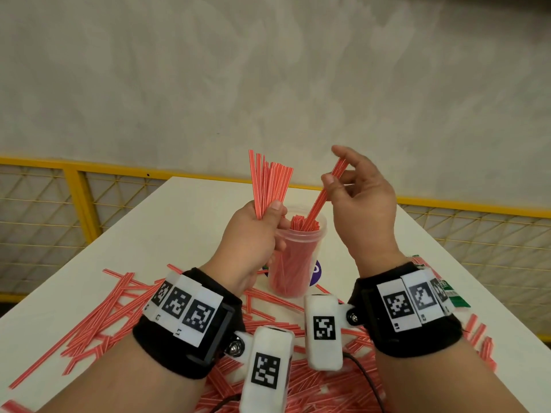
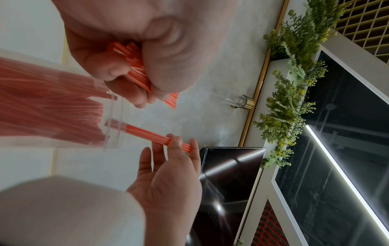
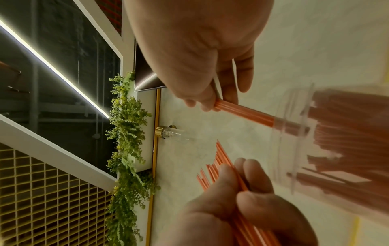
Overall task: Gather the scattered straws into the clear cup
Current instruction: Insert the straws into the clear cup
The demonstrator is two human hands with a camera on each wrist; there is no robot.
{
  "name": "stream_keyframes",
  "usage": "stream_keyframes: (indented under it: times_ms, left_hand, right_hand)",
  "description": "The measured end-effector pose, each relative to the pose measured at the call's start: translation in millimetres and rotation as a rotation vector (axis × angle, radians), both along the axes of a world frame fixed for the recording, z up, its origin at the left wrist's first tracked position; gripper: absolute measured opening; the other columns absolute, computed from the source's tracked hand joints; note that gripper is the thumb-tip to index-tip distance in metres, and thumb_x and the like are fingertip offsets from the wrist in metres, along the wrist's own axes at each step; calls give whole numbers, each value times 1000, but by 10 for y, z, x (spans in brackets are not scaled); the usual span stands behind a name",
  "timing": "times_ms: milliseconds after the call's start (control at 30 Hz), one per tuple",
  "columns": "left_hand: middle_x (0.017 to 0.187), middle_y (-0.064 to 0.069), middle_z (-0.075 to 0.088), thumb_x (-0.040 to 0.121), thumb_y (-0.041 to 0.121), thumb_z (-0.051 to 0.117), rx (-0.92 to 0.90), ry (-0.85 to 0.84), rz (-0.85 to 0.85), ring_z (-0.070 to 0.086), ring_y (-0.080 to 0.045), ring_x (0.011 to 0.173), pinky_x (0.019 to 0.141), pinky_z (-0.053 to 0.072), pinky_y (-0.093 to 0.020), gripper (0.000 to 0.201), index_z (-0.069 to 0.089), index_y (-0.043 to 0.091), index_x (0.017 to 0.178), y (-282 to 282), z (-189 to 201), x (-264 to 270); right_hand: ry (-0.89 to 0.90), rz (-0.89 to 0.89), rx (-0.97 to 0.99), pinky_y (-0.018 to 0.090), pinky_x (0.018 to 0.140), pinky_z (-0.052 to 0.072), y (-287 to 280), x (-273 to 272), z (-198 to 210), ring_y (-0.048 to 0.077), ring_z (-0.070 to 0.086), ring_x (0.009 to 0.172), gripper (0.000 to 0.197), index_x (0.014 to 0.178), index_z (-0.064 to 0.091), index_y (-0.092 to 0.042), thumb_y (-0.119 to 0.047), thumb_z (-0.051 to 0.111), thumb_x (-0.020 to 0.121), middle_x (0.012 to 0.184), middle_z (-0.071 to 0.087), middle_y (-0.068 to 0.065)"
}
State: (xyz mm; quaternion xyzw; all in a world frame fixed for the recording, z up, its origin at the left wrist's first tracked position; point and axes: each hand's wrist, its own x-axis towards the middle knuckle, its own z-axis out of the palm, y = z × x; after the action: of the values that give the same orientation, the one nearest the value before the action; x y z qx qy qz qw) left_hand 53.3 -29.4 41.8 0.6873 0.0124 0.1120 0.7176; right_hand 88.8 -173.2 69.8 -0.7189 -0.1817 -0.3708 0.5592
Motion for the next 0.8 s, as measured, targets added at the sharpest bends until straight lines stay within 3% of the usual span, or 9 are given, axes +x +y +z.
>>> stream_keyframes:
  times_ms: [100,200,300,367,467,533,633,700,800]
  left_hand:
    - [74,8,66,100,38,48,-15,6,-2,52,-5,46,38,36,-21,24,62,19,99,-2,1,2]
    - [77,5,66,100,37,48,-23,6,-5,51,-5,45,38,35,-21,23,63,19,99,-5,3,2]
    - [78,4,66,100,38,48,-27,6,-5,50,-5,45,38,35,-21,23,63,20,99,-5,3,4]
    - [74,6,65,100,38,49,-40,7,0,48,-6,45,38,35,-20,23,63,20,98,-2,2,5]
    - [67,8,63,100,36,49,-64,8,-2,44,-7,45,36,32,-19,24,64,18,97,-1,-2,11]
    - [65,6,60,100,35,50,-69,6,-12,42,-7,44,36,31,-19,26,64,15,96,-9,-6,11]
    - [61,7,60,97,37,54,-86,0,-35,44,-7,45,36,32,-19,26,68,15,93,-8,-8,4]
    - [61,8,62,94,37,58,-99,-13,-62,46,-6,45,36,32,-18,26,69,15,90,-2,-5,-3]
    - [65,4,65,91,38,63,-95,-24,-99,48,-6,45,36,33,-18,26,69,13,90,-4,-11,-2]
  right_hand:
    - [146,-12,-215,27,75,51,11,22,-37,16,67,79,32,113,64,-37,-14,62,91,85,70,-2]
    - [388,-79,-761,38,95,45,30,-2,-77,16,62,104,24,112,68,-29,-31,49,98,109,70,-7]
    - [417,-59,-815,50,105,35,39,-41,-47,17,59,108,29,110,69,-27,-36,43,100,108,69,-8]
    - [428,-44,-863,53,111,26,31,-28,-38,16,56,114,33,90,67,-27,-40,39,101,96,68,-6]
    - [519,-26,-1022,55,116,9,49,-29,-48,13,33,141,43,66,45,-28,-44,29,102,110,67,4]
    - [506,-21,-974,54,115,15,63,-41,-39,15,38,138,42,68,49,-28,-43,30,103,109,68,5]
    - [354,-9,-604,43,95,44,75,-82,4,22,61,100,38,97,68,-17,-39,37,102,93,69,3]
    - [277,36,-359,40,85,50,88,-110,50,18,64,91,33,112,67,-18,-38,43,100,94,70,-1]
    - [307,120,-256,39,81,54,100,-131,72,15,67,82,38,129,56,-25,-39,57,94,90,71,-2]
